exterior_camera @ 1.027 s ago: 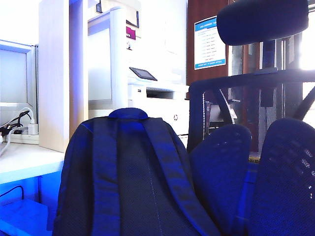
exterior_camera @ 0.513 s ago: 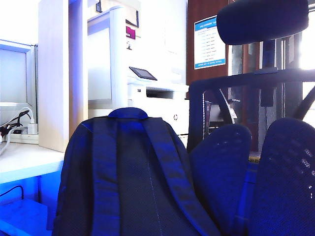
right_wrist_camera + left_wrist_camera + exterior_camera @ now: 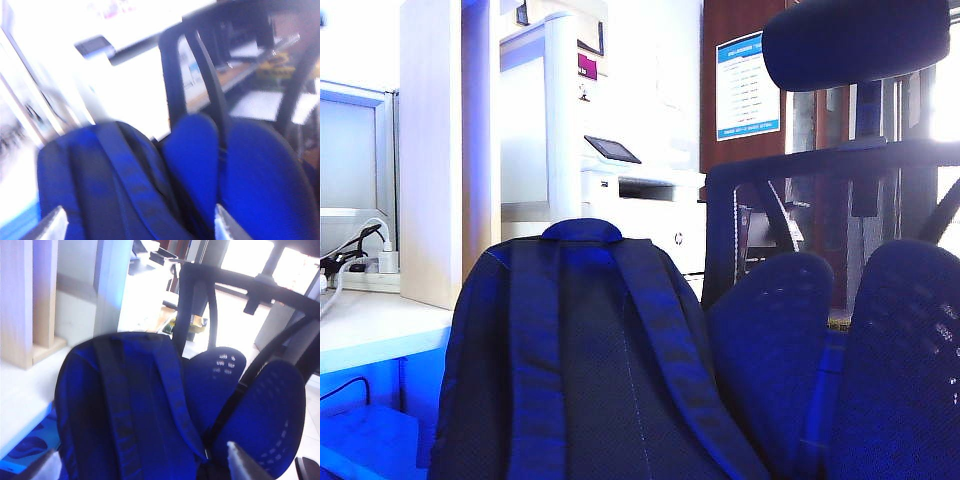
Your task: Grab the backpack from the chair and place it on the desk.
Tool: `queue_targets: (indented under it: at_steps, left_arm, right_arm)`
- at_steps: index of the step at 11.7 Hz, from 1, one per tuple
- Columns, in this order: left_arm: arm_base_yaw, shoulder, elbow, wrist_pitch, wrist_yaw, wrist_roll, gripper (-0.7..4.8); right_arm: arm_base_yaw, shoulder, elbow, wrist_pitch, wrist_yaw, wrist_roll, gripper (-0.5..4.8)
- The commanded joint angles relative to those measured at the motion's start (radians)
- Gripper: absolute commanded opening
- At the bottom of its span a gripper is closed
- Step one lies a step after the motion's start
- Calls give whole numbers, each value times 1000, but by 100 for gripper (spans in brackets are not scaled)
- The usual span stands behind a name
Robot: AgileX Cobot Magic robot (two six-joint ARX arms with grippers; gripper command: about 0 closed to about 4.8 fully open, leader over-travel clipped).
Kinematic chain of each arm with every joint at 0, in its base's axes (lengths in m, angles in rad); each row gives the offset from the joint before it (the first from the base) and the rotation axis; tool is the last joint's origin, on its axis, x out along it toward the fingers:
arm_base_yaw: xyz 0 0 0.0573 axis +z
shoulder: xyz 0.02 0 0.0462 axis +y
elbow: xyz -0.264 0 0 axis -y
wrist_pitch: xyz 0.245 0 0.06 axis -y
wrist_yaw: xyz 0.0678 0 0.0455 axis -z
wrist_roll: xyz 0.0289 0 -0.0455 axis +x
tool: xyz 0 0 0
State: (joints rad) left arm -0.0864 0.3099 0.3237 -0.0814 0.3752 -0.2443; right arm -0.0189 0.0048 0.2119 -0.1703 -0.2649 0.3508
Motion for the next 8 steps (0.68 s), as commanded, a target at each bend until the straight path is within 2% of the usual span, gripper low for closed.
queue_targets:
  at_steps: [1, 3, 4, 6, 8]
  left_arm:
    - [0, 528, 311, 45, 52, 92, 479]
    - [1, 733, 420, 87, 52, 106, 479]
    - [2, 1042, 485, 274, 92, 106, 479]
    - [2, 1284, 602, 280, 126, 119, 479]
    - [2, 1412, 705, 280, 126, 166, 479]
  right_arm:
    - [1, 106, 131, 18, -35, 245, 479]
    - [1, 267, 179, 69, -121, 248, 479]
    - [1, 508, 232, 287, -175, 246, 479]
    - [14, 656, 304, 291, -254, 196, 479]
    - [30, 710, 336, 308, -250, 169, 479]
